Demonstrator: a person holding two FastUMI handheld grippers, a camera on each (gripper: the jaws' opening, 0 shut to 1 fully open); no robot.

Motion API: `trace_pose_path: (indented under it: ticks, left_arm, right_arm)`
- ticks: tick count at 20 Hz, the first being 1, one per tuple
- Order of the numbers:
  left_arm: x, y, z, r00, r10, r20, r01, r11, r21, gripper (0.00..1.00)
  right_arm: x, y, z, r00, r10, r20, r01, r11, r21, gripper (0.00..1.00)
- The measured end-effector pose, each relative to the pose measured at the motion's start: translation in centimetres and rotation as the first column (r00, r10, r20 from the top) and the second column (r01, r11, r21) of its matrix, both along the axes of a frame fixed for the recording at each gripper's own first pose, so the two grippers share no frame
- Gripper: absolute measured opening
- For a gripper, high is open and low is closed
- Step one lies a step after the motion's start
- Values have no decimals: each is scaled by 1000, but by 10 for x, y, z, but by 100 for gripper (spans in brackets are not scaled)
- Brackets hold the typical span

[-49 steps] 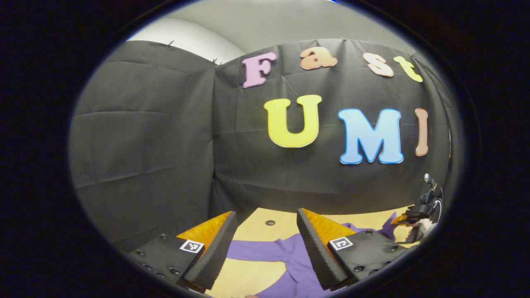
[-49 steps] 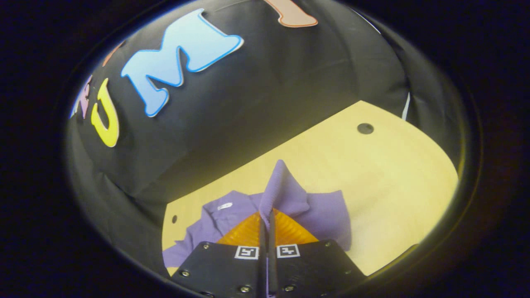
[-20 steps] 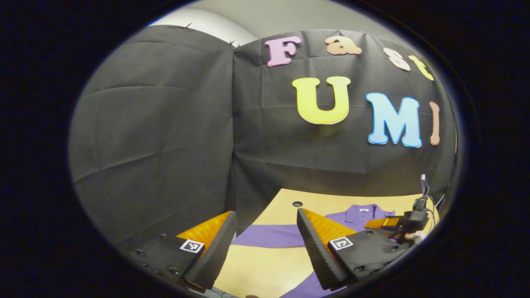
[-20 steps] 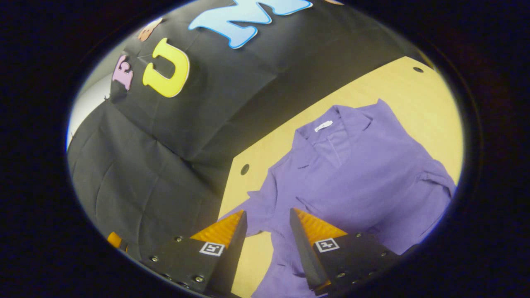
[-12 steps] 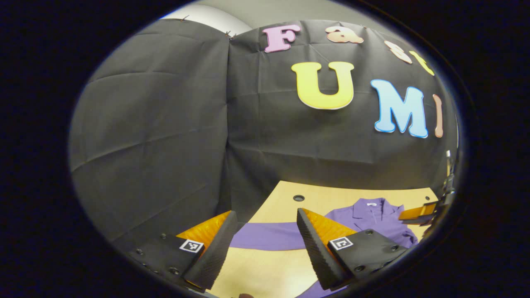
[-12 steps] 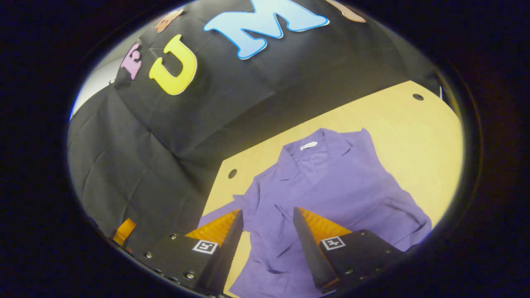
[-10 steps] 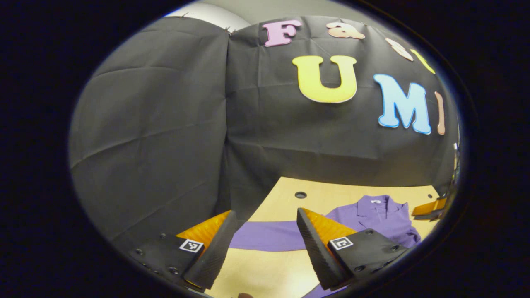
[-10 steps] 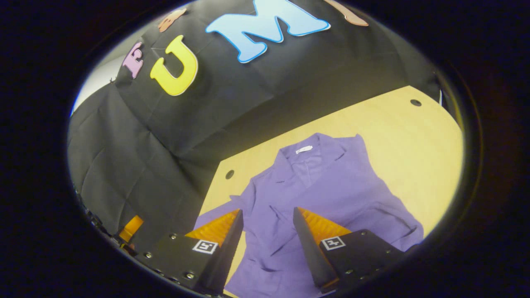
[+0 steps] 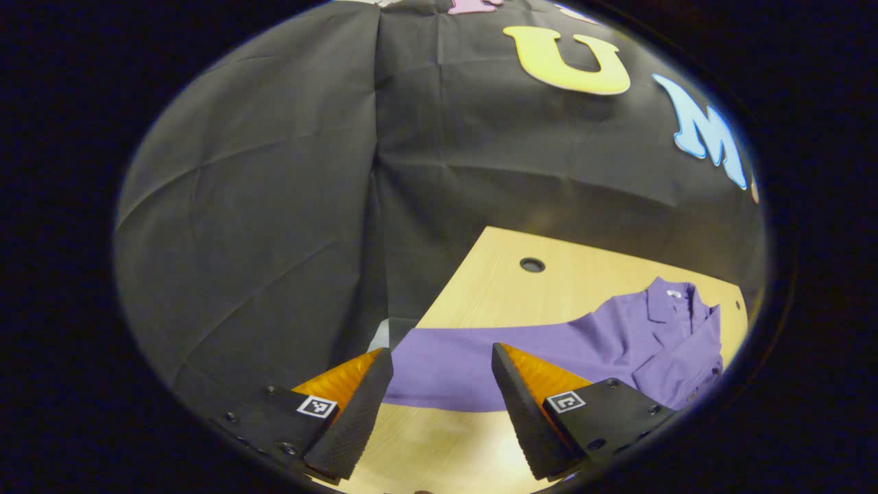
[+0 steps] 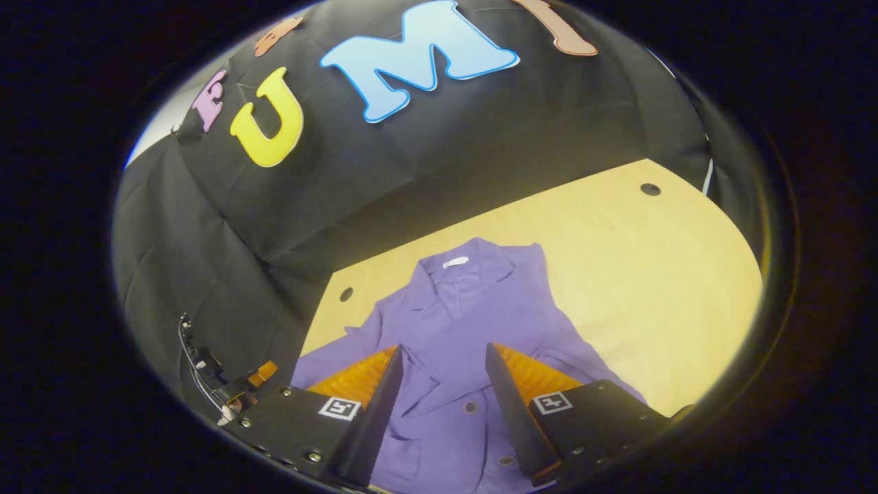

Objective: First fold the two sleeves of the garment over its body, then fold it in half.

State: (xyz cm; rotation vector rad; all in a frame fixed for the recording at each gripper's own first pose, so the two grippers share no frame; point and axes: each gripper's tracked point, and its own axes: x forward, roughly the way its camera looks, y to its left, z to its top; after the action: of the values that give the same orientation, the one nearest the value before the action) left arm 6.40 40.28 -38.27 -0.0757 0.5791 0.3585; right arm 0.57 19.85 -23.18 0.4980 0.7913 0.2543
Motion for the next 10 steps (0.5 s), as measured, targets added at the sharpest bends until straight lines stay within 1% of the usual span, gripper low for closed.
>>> trace_pose_path:
  ticks: [2, 3, 5, 9, 10]
  left_arm:
    - [8, 8, -26, 999, 0, -46, 0, 1000, 4, 95]
    - [11, 11, -40, 997, 5, -72, -5, 1000, 1, 98]
    - [10, 14, -68, 990, 17, -138, -20, 1000, -17, 98]
    - [6, 26, -100, 976, 54, -213, -65, 997, -45, 98]
    - [4, 27, -99, 977, 60, -204, -72, 996, -52, 98]
  right_arm:
    - [-1, -11, -7, 999, -16, -28, 15, 1000, -19, 76]
    - [-1, -15, -10, 999, -26, -36, 25, 999, -23, 76]
    - [-3, -21, -14, 998, -39, -55, 38, 999, -25, 76]
    - [-4, -30, -23, 995, -55, -81, 52, 998, -44, 76]
    - [-4, -30, -24, 994, -59, -87, 55, 998, -42, 76]
